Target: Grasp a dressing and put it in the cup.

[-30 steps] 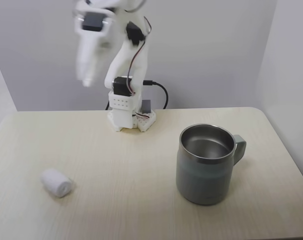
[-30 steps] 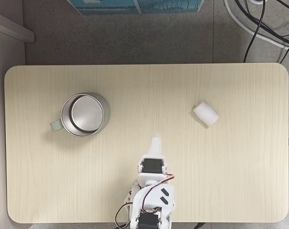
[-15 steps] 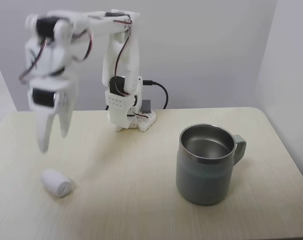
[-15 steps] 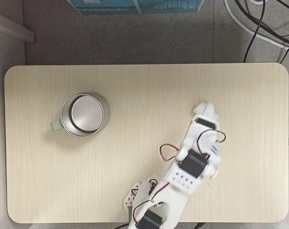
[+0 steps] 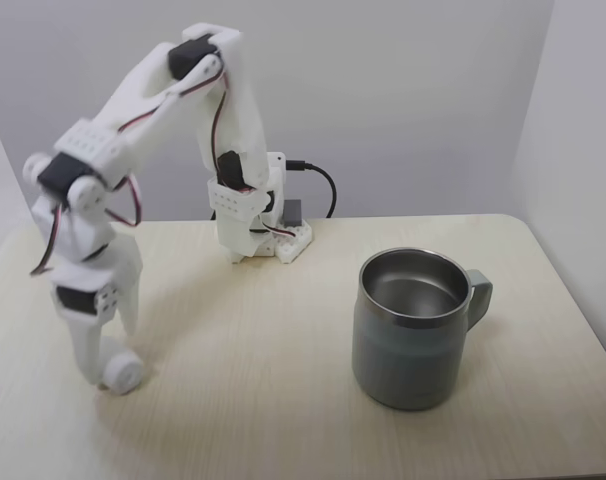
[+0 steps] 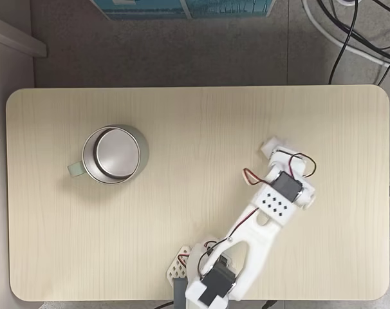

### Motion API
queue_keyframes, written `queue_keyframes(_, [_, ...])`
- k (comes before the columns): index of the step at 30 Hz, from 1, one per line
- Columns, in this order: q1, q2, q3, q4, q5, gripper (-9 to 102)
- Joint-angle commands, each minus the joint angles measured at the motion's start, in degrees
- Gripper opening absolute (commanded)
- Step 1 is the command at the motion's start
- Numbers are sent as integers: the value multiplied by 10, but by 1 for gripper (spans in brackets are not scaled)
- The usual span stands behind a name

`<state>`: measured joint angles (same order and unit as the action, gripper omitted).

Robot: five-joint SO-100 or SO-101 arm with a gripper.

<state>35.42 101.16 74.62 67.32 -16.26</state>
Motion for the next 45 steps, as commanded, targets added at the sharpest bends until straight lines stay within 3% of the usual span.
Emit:
queue_keyframes(1, [2, 20, 42, -3, -4, 29])
queue_keyframes(8, [-4, 38, 54, -4, -8, 25])
queue_keyframes(12, [-9, 19, 53, 1, -3, 4])
queue_keyframes(14, [-14, -4, 47, 4, -4, 0])
queue_keyframes(22, [-22, -156, 58, 76, 23, 0])
queue_keyframes(36, [-75, -254, 369, 368, 85, 1])
queue_keyframes(40, [-113, -294, 383, 374, 109, 1])
queue_keyframes(45, [-234, -340, 381, 368, 133, 0])
